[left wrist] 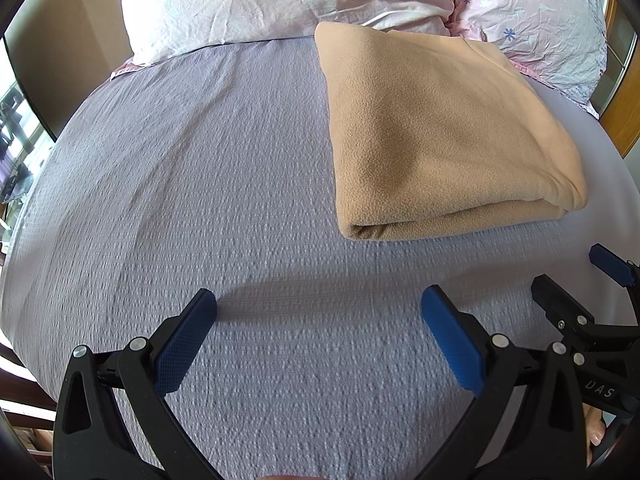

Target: Fold small clothes

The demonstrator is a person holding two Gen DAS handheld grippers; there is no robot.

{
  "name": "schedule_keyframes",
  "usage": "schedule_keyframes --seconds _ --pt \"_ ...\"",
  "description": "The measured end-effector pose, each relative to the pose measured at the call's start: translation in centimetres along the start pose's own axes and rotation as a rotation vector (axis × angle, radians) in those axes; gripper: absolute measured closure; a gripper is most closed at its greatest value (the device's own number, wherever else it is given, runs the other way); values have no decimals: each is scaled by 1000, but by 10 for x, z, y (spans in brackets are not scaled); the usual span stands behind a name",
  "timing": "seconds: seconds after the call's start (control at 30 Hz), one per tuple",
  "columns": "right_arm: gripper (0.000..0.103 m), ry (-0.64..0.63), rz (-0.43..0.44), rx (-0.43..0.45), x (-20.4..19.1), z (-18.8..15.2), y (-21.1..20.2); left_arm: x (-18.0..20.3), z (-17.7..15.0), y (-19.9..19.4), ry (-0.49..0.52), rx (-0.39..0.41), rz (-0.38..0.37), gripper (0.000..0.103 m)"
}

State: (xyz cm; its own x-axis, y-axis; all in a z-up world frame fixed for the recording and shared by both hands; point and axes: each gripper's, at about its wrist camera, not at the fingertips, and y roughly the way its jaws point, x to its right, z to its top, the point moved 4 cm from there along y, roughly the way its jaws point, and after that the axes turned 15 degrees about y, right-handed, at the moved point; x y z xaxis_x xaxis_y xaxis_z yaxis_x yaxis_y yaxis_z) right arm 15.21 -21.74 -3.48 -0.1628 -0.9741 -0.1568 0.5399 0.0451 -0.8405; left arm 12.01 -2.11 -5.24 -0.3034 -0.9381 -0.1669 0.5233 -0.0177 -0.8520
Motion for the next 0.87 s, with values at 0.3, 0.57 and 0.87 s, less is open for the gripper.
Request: schedule_keyframes --seconds 0.3,0.57,0.87 --pt "2 0 0 0 0 0 0 0 0 0 0 0 0 1" --pt "2 -1 1 1 0 0 0 0 1 0 -5 -3 3 1" --pt "2 1 0 2 0 0 0 0 1 0 -4 5 7 1"
